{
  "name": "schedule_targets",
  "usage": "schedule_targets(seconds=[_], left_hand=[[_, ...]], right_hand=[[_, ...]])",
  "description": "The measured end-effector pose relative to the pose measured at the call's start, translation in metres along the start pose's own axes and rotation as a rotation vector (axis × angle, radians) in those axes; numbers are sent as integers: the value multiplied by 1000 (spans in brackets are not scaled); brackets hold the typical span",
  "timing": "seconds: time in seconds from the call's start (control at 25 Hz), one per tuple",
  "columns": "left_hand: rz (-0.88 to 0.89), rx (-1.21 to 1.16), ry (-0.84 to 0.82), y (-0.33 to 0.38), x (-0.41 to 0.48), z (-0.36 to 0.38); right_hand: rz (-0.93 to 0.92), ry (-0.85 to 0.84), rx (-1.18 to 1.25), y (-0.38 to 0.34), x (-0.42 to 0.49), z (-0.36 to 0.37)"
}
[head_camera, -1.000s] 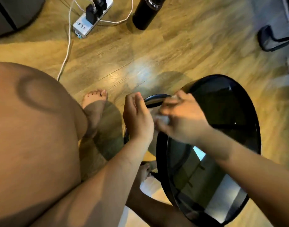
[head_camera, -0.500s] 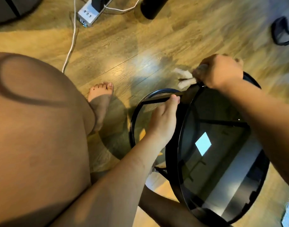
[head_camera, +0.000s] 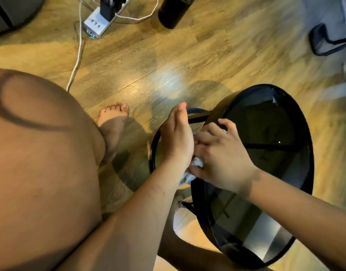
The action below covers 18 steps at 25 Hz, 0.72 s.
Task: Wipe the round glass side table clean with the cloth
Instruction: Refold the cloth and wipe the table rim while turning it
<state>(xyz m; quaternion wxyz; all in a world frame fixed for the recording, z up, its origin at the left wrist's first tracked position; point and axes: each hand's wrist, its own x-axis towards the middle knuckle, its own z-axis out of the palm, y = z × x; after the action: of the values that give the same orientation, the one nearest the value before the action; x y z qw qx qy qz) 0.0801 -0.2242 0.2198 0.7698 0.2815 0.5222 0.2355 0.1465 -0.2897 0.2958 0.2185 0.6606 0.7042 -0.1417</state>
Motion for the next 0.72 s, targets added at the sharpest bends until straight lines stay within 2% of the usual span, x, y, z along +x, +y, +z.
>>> schedule_targets(seconds=[0.12,0.2,0.32,0.44,0.52,0.6,0.72], left_hand=[[119,191,-144,6,-22,14],[204,340,-260,2,-36,23],[300,469,-293,5,-28,31],[505,871,-195,18,-3,44],[471,944,-242,22,5,58],[394,966,-276,26,5,68],[356,1034,-280,41,13,94]], right_hand=[[309,163,120,51,34,-11],[542,197,178,109,58,-11],[785,252,365,207,69,-4],[781,135,560,280,59,10],[729,70,655,314,44,18],[706,83,774,327,34,24],[828,117,845,352,12,31]])
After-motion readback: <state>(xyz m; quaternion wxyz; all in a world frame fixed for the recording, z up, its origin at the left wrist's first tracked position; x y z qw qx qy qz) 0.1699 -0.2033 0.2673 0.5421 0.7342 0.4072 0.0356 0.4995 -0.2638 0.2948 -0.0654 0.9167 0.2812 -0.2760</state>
